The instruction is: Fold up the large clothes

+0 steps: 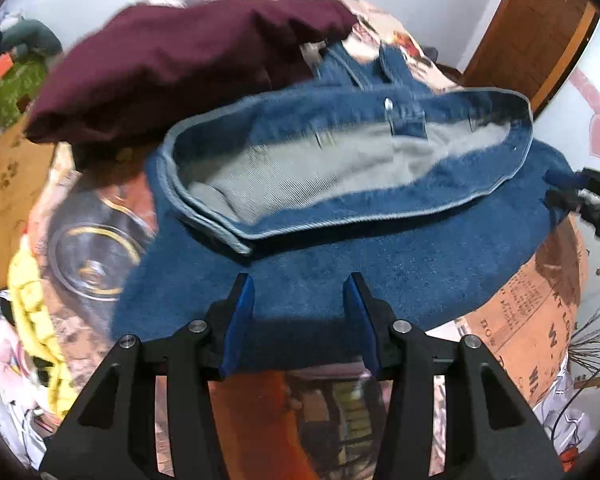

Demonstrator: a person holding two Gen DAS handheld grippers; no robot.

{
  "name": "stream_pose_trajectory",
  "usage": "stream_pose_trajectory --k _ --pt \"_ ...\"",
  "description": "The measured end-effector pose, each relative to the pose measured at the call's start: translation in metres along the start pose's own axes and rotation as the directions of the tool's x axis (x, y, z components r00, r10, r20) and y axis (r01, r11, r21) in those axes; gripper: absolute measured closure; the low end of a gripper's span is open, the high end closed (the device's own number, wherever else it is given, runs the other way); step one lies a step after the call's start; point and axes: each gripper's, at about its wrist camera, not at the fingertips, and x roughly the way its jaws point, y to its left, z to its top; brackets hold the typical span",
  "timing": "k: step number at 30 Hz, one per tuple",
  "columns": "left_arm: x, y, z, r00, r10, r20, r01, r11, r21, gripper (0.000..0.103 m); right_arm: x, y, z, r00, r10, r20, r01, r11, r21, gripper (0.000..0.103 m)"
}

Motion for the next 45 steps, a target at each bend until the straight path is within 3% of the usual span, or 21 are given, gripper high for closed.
stream_pose_trajectory --k 4,7,11,16,18,23,30,35,41,43,45 --pt "0.015 0.010 0.018 1.000 -0.020 0.007 0.020 1.000 -0.024 0.048 0.013 0.009 0.007 1.000 0.027 -0.006 -0.027 0.997 -0.072 0.033" --pt "0.030 0.024 0.040 0.999 -0.053 -0.013 0.052 0.997 -0.065 0.045 0.034 0.011 0.024 0.998 0.032 -0.051 -0.036 0.996 -0.084 0.033" --pt "0.040 0.040 0.077 0.998 0.063 0.010 -0.061 0.993 -0.102 0.045 0.065 0.002 0.057 0.994 0.036 -0.101 -0.040 0.999 -0.033 0.034" --pt "0.010 0.062 0.107 0.977 0.158 0.146 -0.126 0.970 -0.210 0.045 0.043 -0.021 0.098 0.994 -0.089 0.066 0.081 0.990 0.119 0.033" --pt "-0.007 0.067 0.111 0.965 0.172 0.199 -0.123 0.963 -0.239 0.045 0.027 -0.025 0.104 0.986 -0.102 0.132 0.080 0.983 0.166 0.033" --pt "-0.030 0.064 0.101 0.957 0.160 0.242 -0.103 0.967 -0.233 0.045 0.002 -0.013 0.096 0.978 -0.072 0.194 0.047 0.990 0.131 0.033" --pt "-0.038 0.033 0.075 0.962 0.135 0.239 -0.096 0.981 -0.170 0.045 0.004 0.015 0.075 0.983 -0.044 0.179 0.038 0.999 0.036 0.033" --pt "-0.030 0.002 0.056 0.977 0.054 0.205 -0.029 0.992 -0.125 0.045 0.017 0.038 0.062 0.992 0.016 0.127 -0.015 1.000 -0.010 0.033" --pt "0.004 -0.027 0.027 0.995 -0.040 0.097 0.051 0.992 -0.115 0.045 0.050 0.051 0.044 0.998 0.057 0.010 -0.057 0.998 -0.024 0.033" --pt "0.018 -0.029 0.014 0.998 -0.034 0.057 0.040 0.993 -0.115 0.045 0.059 0.049 0.034 0.998 0.057 -0.029 -0.058 0.998 -0.019 0.033" --pt "0.019 -0.029 0.003 0.997 -0.016 0.081 0.024 0.995 -0.100 0.043 0.056 0.046 0.026 0.999 0.042 -0.009 -0.043 0.998 -0.040 0.033"
